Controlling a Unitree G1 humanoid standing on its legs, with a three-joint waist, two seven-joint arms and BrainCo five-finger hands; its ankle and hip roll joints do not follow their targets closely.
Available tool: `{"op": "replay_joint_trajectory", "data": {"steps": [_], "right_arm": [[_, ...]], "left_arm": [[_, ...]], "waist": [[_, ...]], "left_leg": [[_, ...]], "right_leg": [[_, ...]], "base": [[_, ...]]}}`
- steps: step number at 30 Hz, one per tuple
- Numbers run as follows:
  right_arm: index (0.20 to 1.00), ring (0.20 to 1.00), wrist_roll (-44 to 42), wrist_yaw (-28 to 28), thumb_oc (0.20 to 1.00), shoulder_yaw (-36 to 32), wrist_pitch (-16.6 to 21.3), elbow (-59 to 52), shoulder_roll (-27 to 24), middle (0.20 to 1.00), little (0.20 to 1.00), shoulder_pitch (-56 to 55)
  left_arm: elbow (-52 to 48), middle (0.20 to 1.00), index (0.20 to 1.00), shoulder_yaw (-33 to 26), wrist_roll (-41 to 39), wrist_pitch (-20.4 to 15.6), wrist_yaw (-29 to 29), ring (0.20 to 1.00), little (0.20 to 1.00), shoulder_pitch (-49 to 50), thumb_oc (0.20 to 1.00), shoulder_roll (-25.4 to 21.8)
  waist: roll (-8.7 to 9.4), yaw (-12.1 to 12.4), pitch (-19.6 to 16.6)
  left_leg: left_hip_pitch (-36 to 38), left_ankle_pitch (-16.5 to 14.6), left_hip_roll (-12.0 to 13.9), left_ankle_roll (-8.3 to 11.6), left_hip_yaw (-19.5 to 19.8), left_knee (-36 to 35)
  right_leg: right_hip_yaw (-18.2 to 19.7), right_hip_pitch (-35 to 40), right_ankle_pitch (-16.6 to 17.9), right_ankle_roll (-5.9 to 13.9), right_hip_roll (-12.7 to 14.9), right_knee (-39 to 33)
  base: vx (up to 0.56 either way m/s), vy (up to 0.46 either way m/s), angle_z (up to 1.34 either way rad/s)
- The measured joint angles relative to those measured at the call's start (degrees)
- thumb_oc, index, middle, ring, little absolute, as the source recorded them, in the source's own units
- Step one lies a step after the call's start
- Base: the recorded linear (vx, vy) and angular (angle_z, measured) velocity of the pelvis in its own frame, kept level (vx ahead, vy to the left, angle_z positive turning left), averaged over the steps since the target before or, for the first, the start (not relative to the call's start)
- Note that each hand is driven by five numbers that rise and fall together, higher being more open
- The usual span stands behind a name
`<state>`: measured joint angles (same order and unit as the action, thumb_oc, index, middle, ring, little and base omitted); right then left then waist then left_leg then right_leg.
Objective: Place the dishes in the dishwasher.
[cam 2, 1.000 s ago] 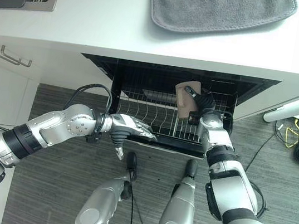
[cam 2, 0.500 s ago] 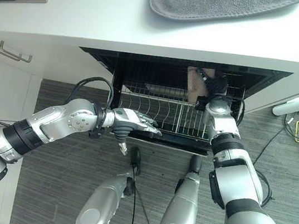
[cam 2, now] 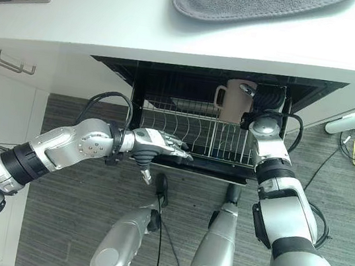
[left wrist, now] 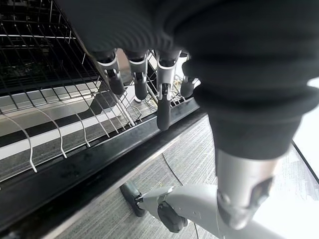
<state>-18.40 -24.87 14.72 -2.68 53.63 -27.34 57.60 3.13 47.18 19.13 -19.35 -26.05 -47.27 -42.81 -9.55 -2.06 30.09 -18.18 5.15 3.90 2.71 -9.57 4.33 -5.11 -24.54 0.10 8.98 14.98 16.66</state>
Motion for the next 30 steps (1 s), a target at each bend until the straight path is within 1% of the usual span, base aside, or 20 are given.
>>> {"op": "replay_joint_trajectory", "data": {"steps": [3, 8, 12, 13, 15, 16, 17, 18, 20, 22, 23, 24, 25, 26, 27, 30], "right_arm": [[1.000, 1.000, 1.55, 0.14, 1.000, 0.17, -0.48, 0.00, 0.01, 1.000, 1.000, 0.00], [1.000, 1.000, 0.82, 0.17, 1.000, 0.41, -0.42, -0.01, 0.54, 1.000, 1.000, 0.00], [1.000, 1.000, -3.61, 0.18, 1.000, 0.34, 1.11, -0.26, 1.58, 1.000, 1.000, -0.11], [1.000, 1.000, -6.61, 0.20, 1.000, -0.26, 2.17, -1.16, 1.96, 1.000, 1.000, -0.64], [1.000, 1.000, -10.29, 0.92, 1.000, -0.72, 5.05, -6.38, 3.25, 1.000, 1.000, -3.67], [1.000, 1.000, -11.70, 0.81, 1.000, -0.82, 6.19, -11.67, 4.32, 1.000, 1.000, -6.21], [1.000, 1.000, -12.57, 0.65, 1.000, -1.89, 7.25, -15.48, 4.35, 1.000, 1.000, -9.00], [1.000, 1.000, -13.53, 1.66, 1.000, -1.67, 8.33, -19.80, 3.83, 1.000, 1.000, -11.77], [1.000, 1.000, -14.82, 2.87, 1.000, -0.96, 9.91, -29.71, 4.44, 1.000, 1.000, -18.27], [1.000, 1.000, -14.89, 4.05, 1.000, 0.37, 11.33, -33.39, 5.06, 1.000, 1.000, -21.24], [1.000, 1.000, -14.42, 4.70, 1.000, 0.69, 11.84, -36.87, 5.05, 1.000, 1.000, -24.87], [1.000, 1.000, -14.09, 4.86, 1.000, 0.68, 12.02, -37.99, 5.06, 1.000, 1.000, -26.32], [1.000, 1.000, -13.49, 5.29, 1.000, 0.63, 11.96, -41.90, 4.90, 1.000, 1.000, -29.85], [1.000, 1.000, -11.67, 6.17, 1.000, 0.34, 12.57, -48.37, 4.53, 1.000, 1.000, -33.48], [1.000, 1.000, -10.26, 7.47, 1.000, 0.78, 13.46, -51.20, 4.33, 1.000, 1.000, -36.70], [1.000, 1.000, -8.50, 9.89, 1.000, 0.27, 15.03, -54.75, 2.36, 1.000, 1.000, -44.03]], "left_arm": [[-0.05, 1.000, 1.000, 0.02, 0.00, -0.02, 0.02, 1.000, 1.000, 0.01, 1.000, -0.22], [-0.36, 1.000, 1.000, 0.07, 0.04, -0.03, 0.99, 1.000, 1.000, 0.03, 1.000, -0.21], [-0.37, 1.000, 1.000, -0.02, 0.09, -0.02, 1.27, 1.000, 1.000, 0.48, 1.000, -0.21], [-0.48, 1.000, 1.000, -0.34, 0.11, -0.01, 1.70, 1.000, 1.000, 1.11, 1.000, -0.21], [-0.86, 1.000, 1.000, -1.59, 0.61, 0.14, 3.32, 1.000, 1.000, 3.33, 1.000, -0.11], [-1.09, 1.000, 1.000, -2.35, 1.70, 0.87, 4.70, 1.000, 1.000, 5.09, 1.000, 0.39], [-1.80, 1.000, 1.000, -2.86, 2.43, 1.81, 6.20, 1.000, 1.000, 6.28, 1.000, 0.76], [-2.41, 1.000, 1.000, -3.09, 2.58, 2.96, 7.88, 1.000, 1.000, 7.20, 1.000, 0.89], [-1.95, 1.000, 1.000, -3.84, 4.97, 6.20, 11.64, 1.000, 1.000, 10.22, 1.000, 1.75], [-0.09, 1.000, 1.000, -4.24, 6.95, 9.08, 13.91, 1.000, 1.000, 13.19, 1.000, 1.81], [-0.01, 1.000, 1.000, -4.68, 7.02, 10.42, 15.66, 1.000, 1.000, 14.85, 1.000, 1.70], [0.13, 1.000, 1.000, -4.74, 7.02, 10.74, 16.47, 1.000, 1.000, 15.28, 1.000, 1.69], [0.21, 1.000, 1.000, -5.68, 6.93, 10.83, 18.27, 1.000, 1.000, 16.27, 1.000, 1.70], [0.18, 1.000, 1.000, -8.70, 6.76, 10.91, 20.60, 1.000, 1.000, 18.09, 1.000, 2.02], [0.33, 1.000, 1.000, -11.34, 6.75, 11.47, 22.25, 1.000, 1.000, 19.28, 1.000, 2.13], [0.25, 1.000, 1.000, -17.45, 6.75, 11.59, 26.10, 1.000, 1.000, 22.16, 1.000, 2.57]], "waist": [[0.00, 0.04, 0.00], [-0.01, 0.04, -0.01], [-0.01, 0.07, -0.01], [-0.01, -0.01, -0.01], [-0.01, -0.22, -0.01], [-0.01, -0.54, -0.01], [-0.01, -0.56, -0.01], [-0.01, -0.57, -0.01], [-0.08, -1.57, -0.05], [-0.14, -3.10, -0.10], [-0.16, -3.82, -0.11], [-0.16, -3.93, -0.11], [-0.16, -4.16, -0.11], [-0.16, -4.27, -0.11], [-0.16, -4.91, -0.11], [-0.08, -5.55, -0.06]], "left_leg": [[-0.01, 0.00, 0.01, 0.00, 0.01, 0.00], [-0.57, 0.00, 0.02, 0.00, -0.03, 0.02], [-0.57, 0.00, 0.01, 0.00, -0.02, 0.02], [-0.57, 0.00, 0.01, 0.00, -0.04, 0.01], [-0.54, 0.00, 0.00, 0.00, -0.14, 0.02], [-0.52, 0.00, 0.01, 0.00, -0.26, 0.02], [-0.52, -0.01, -0.01, -0.01, -0.35, 0.01], [-0.53, -0.04, -0.02, -0.06, -0.42, 0.00], [-0.32, -0.15, -0.13, -0.12, -1.01, -0.05], [-0.35, -0.18, -0.11, -0.16, -1.83, -0.10], [-0.36, -0.20, 0.02, -0.16, -2.13, -0.15], [-0.36, -0.20, 0.05, -0.16, -2.23, -0.14], [-0.54, -0.20, 0.08, -0.16, -2.54, -0.16], [-1.11, -0.18, 0.10, -0.16, -2.82, -0.16], [-1.66, -0.11, 0.27, -0.09, -2.83, -0.02], [-1.67, -0.10, 0.55, -0.06, -2.76, 0.02]], "right_leg": [[0.00, -0.04, 0.00, 0.00, 0.00, 0.06], [0.01, -0.66, 0.00, -0.01, -0.01, 0.13], [0.01, -0.66, 0.00, -0.01, -0.01, 0.13], [0.01, -0.66, 0.01, -0.01, -0.01, 0.13], [0.13, -0.68, 0.01, -0.01, -0.04, 0.13], [0.29, -0.81, 0.02, -0.02, -0.07, 0.16], [0.40, -0.89, 0.02, -0.02, -0.08, 0.18], [0.50, -0.94, 0.02, -0.02, -0.08, 0.16], [1.25, -1.43, 0.00, -0.02, -0.10, 0.55], [2.03, -2.02, 0.06, 0.03, -0.19, 0.64], [2.52, -2.39, 0.07, 0.03, -0.46, 0.66], [2.66, -2.46, 0.08, 0.02, -0.51, 0.65], [3.04, -3.12, 0.05, 0.01, -0.54, 1.04], [3.25, -4.04, -0.04, -0.03, -0.52, 1.59], [3.23, -4.52, 0.04, -0.03, -0.70, 1.62], [3.10, -4.59, -0.06, -0.15, -0.92, 2.01]], "base": [[0.00, 0.000, 0.00], [0.00, 0.000, 0.00], [0.00, 0.000, 0.00], [0.00, 0.000, 0.00], [0.02, 0.022, -0.01], [0.02, 0.044, -0.04], [0.06, 0.099, -0.05], [0.04, 0.075, -0.06], [0.05, 0.095, -0.14], [0.04, 0.075, -0.18], [0.03, 0.040, -0.13], [0.00, 0.007, -0.14], [-0.01, -0.020, -0.10], [0.00, -0.030, -0.08], [0.00, -0.044, -0.02], [0.00, -0.026, 0.00]]}}
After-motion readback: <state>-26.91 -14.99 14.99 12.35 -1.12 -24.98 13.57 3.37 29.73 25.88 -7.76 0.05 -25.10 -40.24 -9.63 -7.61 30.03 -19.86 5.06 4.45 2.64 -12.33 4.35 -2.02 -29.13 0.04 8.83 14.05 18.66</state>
